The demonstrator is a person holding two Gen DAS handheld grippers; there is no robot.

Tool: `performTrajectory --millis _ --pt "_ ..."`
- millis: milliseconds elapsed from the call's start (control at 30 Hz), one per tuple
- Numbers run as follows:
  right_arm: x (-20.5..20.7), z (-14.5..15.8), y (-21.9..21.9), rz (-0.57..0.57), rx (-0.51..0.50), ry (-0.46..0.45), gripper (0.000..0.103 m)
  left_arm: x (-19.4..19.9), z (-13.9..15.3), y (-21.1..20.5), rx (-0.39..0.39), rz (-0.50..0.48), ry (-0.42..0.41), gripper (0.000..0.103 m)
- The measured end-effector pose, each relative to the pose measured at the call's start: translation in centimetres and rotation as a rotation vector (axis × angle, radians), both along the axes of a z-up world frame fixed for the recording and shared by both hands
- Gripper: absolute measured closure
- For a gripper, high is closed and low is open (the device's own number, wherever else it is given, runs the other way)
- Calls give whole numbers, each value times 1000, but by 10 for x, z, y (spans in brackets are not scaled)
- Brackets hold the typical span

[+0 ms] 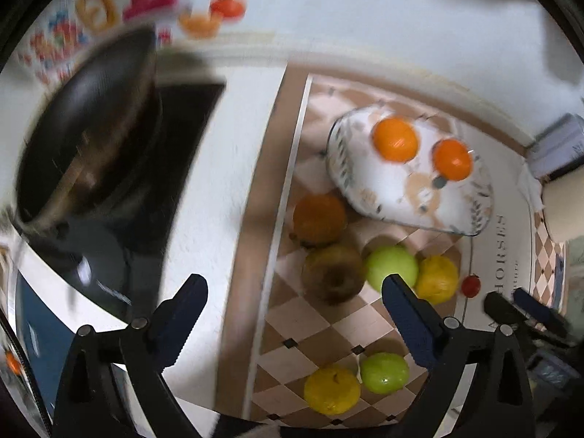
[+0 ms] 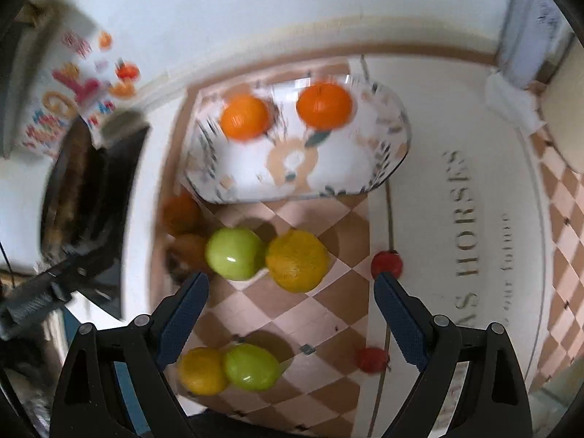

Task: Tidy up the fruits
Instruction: 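Lower the left gripper to the dark red apple while the right reaches the yellow citrus, then lift the dark red apple with the left gripper while the right carries the yellow citrus to the plate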

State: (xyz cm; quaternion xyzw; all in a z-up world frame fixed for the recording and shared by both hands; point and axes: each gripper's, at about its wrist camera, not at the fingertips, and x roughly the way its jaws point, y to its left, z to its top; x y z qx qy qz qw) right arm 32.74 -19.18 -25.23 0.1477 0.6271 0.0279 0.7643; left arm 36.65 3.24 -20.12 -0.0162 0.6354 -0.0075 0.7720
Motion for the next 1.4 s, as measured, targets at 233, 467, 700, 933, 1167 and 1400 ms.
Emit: performTrajectory --millis 233,467,700,933,1167,1400 --pt "16 -58 22 117 -43 78 23 4 -50 -3 -17 33 120 5" --pt "15 -75 25 153 -50 83 43 12 -71 -25 4 -47 149 5" --pt "4 -75 17 169 -41 130 43 16 -84 -51 3 -156 153 29" --pt "6 -73 14 157 -39 122 43 16 -89 -55 -36 -176 155 40" --pt "10 -74 17 168 -35 136 43 18 -89 -52 -17 -176 162 42" --pt "6 -75 16 168 -24 138 43 -6 -90 -30 -7 -185 197 42"
